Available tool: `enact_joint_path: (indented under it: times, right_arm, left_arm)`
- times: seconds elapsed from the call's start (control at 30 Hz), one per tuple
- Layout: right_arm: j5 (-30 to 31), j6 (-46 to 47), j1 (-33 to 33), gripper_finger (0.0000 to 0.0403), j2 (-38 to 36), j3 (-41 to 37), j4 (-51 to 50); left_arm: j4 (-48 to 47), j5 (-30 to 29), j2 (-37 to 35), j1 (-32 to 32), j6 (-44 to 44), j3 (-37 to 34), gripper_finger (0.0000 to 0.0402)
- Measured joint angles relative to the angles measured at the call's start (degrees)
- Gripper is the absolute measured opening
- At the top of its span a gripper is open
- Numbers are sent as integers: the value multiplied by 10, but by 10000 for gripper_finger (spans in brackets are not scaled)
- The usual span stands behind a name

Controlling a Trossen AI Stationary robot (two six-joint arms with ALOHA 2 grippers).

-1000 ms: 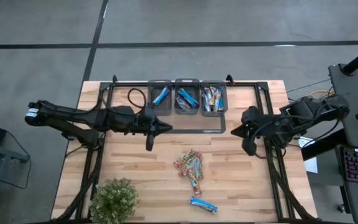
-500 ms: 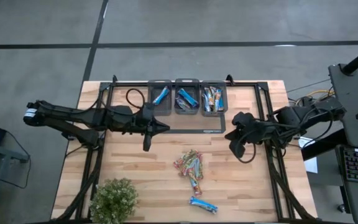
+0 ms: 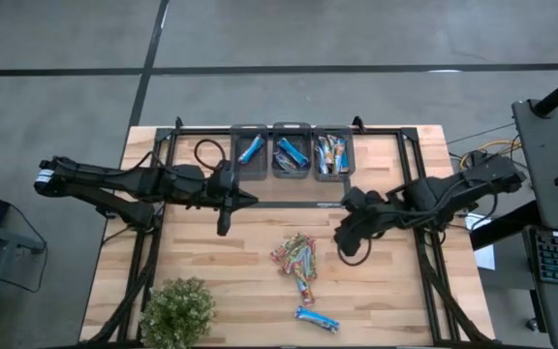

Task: Pick and place Granola Bars by type
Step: Put the red granola bar into the left black bin

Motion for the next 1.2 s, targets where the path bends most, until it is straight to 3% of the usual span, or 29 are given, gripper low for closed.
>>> enact_joint_path:
  times: [0.23, 0.5, 0.9, 1.2]
  right_arm:
    - [-4, 39, 0, 207, 24, 0, 0]
    - [-3, 63, 0, 245, 27, 0, 31]
    - [12, 126, 6, 256, 48, -2, 44]
    - [-18, 120, 36, 256, 86, -2, 96]
  left_arm:
    - [-5, 0, 0, 0, 0, 0, 0]
    - [-5, 0, 0, 0, -4, 0, 0]
    - [-4, 0, 0, 0, -31, 0, 0]
    - [-4, 0, 0, 0, -34, 0, 0]
